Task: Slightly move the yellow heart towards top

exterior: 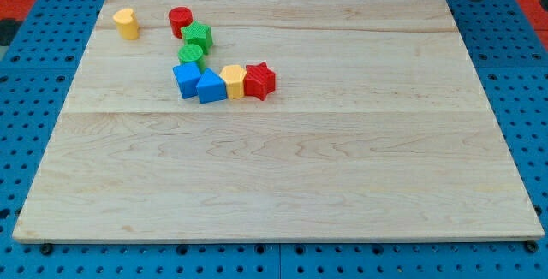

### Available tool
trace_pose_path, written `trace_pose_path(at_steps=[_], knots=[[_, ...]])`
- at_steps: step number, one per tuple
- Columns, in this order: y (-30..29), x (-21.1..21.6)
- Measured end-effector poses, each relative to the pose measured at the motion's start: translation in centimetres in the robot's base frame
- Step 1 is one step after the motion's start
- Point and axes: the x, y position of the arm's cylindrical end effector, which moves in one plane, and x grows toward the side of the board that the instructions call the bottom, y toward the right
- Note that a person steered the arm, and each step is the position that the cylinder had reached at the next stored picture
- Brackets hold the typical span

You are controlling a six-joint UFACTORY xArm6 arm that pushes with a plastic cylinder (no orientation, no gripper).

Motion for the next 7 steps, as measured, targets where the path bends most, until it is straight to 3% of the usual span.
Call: trace_pose_path(at_steps=[2,4,5,7], knots=[[-8.3,9.4],[-21.6,22.2],[-29.2,25.9],[-49.8,26.0]])
